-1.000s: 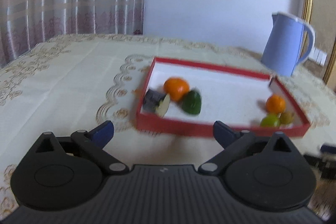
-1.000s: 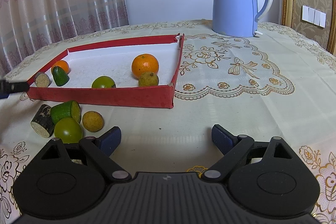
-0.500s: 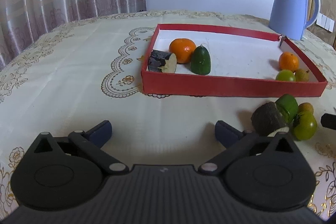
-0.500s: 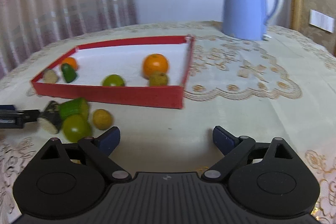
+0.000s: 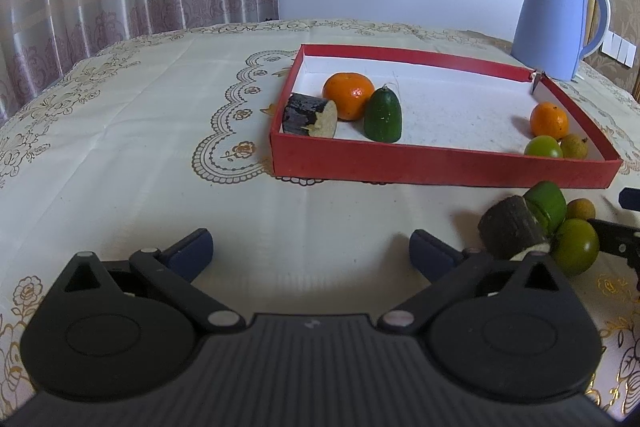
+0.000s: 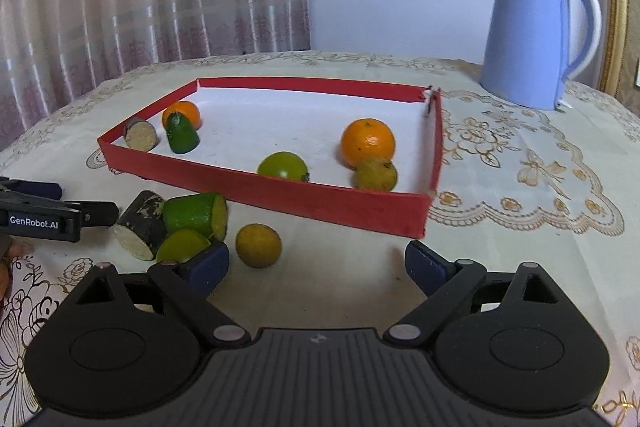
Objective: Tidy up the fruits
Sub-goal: 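Move the right gripper to the small yellow citrus and close on it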
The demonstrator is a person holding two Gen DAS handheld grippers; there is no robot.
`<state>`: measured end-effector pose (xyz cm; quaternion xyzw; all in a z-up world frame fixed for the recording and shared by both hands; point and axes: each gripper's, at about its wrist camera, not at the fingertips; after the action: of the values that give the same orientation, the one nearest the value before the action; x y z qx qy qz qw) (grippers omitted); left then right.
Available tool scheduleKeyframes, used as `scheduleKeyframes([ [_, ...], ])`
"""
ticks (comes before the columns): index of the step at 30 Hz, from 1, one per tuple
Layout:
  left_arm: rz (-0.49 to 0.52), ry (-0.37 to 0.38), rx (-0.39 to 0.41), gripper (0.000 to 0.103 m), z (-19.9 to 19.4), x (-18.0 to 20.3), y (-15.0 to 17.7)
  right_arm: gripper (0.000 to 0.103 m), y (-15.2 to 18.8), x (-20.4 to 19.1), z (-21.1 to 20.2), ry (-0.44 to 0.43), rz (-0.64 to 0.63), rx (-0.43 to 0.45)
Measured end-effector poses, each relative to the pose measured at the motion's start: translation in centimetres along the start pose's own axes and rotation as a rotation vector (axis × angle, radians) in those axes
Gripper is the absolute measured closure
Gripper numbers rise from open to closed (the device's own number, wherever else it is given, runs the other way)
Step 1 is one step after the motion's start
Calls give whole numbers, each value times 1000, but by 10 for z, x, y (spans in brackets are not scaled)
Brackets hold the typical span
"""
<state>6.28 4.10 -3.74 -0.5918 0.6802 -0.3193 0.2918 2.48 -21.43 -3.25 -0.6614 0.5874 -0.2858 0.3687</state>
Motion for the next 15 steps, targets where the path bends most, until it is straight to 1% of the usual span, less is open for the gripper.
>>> scheduleKeyframes([
  [6, 0, 0, 0, 0, 0, 0, 0, 8, -2, -10, 2, 0, -54, 16],
  [7, 0, 0, 0, 0, 0, 0, 0, 11, -3, -12, 3, -2, -62, 17],
  [9, 0, 0, 0, 0, 0, 0, 0, 20, -3, -16, 4, -2, -82, 18],
  [11, 0, 0, 0, 0, 0, 0, 0, 26, -4, -17, 5, -9, -82, 24],
  [13, 0, 0, 0, 0, 0, 0, 0, 37, -5, -17, 8, -17, -79, 11],
  [14, 0, 0, 0, 0, 0, 0, 0, 48, -6, -17, 10, -24, -74, 1],
  [15, 0, 0, 1, 0, 0, 0, 0, 51, -6, -16, 12, -27, -70, -15],
])
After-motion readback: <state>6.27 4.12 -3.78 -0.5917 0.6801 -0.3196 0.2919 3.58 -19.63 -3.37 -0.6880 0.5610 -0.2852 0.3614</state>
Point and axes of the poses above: each gripper's, at about its wrist camera, not at the fingertips, and z roughly the way its jaws point, x to its right, y to its underside, and after that the axes turned 1 degree about -y, right-handed
